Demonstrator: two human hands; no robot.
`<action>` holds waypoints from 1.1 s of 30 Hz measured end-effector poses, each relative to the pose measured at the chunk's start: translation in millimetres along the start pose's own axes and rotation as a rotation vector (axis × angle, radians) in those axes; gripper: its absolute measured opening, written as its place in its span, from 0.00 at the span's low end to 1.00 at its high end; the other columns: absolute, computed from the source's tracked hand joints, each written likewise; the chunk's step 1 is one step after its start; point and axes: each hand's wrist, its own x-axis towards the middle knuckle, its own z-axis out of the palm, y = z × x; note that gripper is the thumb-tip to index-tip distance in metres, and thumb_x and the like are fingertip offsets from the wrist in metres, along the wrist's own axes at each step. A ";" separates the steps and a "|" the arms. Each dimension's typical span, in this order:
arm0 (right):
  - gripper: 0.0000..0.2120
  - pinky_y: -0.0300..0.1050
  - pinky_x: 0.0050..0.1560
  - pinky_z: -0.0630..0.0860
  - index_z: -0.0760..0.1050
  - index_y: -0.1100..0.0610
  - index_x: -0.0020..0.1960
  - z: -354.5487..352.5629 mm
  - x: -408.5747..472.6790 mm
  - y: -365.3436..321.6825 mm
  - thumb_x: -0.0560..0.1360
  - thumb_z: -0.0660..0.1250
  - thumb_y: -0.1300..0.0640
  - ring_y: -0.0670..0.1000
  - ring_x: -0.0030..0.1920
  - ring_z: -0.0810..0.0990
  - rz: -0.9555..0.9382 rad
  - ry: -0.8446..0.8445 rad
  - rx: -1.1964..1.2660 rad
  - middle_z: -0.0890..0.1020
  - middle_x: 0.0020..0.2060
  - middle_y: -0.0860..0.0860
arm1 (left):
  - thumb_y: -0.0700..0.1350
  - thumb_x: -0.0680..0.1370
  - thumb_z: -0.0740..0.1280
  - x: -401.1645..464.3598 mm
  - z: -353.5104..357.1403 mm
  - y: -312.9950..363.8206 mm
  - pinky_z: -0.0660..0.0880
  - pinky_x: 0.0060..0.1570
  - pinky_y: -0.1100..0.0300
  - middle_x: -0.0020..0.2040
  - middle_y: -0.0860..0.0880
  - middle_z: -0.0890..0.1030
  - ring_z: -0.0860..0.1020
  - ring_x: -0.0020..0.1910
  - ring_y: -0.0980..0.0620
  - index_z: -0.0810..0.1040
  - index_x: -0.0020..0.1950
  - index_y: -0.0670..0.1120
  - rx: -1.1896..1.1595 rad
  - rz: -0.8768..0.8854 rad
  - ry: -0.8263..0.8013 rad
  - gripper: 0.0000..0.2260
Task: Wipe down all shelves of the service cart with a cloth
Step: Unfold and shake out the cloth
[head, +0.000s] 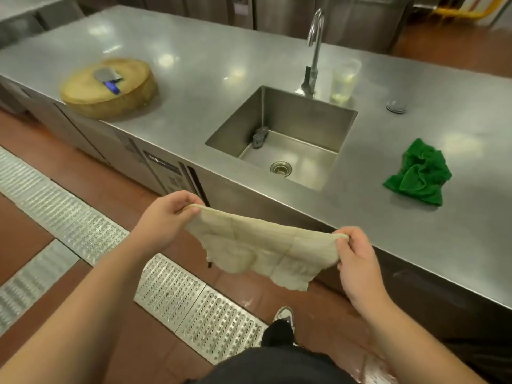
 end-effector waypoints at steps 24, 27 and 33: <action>0.09 0.50 0.40 0.74 0.75 0.52 0.47 152.0 240.8 -6.3 0.80 0.57 0.59 0.51 0.41 0.75 0.374 0.380 -0.136 0.78 0.41 0.51 | 0.42 0.78 0.66 399.0 4.3 -57.9 0.71 0.40 0.64 0.40 0.54 0.82 0.77 0.39 0.58 0.80 0.44 0.51 0.071 0.175 -0.509 0.05; 0.09 0.54 0.47 0.78 0.76 0.51 0.50 155.1 269.3 -0.6 0.79 0.56 0.56 0.54 0.45 0.79 0.430 0.418 -0.175 0.80 0.44 0.51 | 0.44 0.78 0.67 430.5 25.5 -59.8 0.70 0.38 0.64 0.40 0.55 0.82 0.77 0.39 0.60 0.81 0.45 0.50 0.067 0.158 -0.516 0.03; 0.09 0.59 0.50 0.82 0.76 0.52 0.54 158.2 318.9 29.7 0.82 0.57 0.56 0.55 0.47 0.80 0.495 0.393 -0.270 0.79 0.46 0.49 | 0.44 0.77 0.67 473.5 75.1 -76.3 0.72 0.37 0.60 0.42 0.51 0.82 0.78 0.39 0.53 0.80 0.43 0.52 0.122 0.062 -0.517 0.05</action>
